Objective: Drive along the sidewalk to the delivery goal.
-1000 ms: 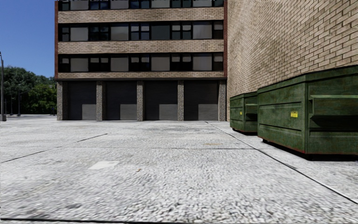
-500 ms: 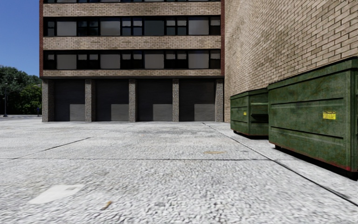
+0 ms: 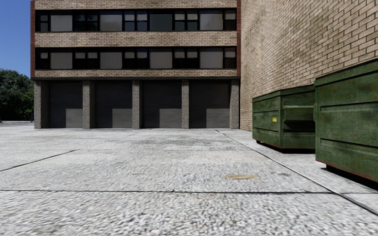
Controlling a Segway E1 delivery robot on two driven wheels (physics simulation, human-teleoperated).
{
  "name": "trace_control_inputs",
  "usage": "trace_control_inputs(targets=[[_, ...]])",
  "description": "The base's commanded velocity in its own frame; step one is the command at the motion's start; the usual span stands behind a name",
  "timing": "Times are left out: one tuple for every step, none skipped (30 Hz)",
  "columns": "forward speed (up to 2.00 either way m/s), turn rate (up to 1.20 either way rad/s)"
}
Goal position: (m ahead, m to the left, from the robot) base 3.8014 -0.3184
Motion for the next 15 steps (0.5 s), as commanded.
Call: trace_control_inputs(targets=[[1.99,0.00],[1.99,0.00],[1.99,0.00],[1.99,0.00],[1.99,0.00],[1.99,0.00],[1.99,0.00],[1.99,0.00],[1.99,0.00],[1.99,0.00],[1.99,0.00],[1.99,0.00],[1.99,0.00],[1.99,0.00],[1.99,0.00]])
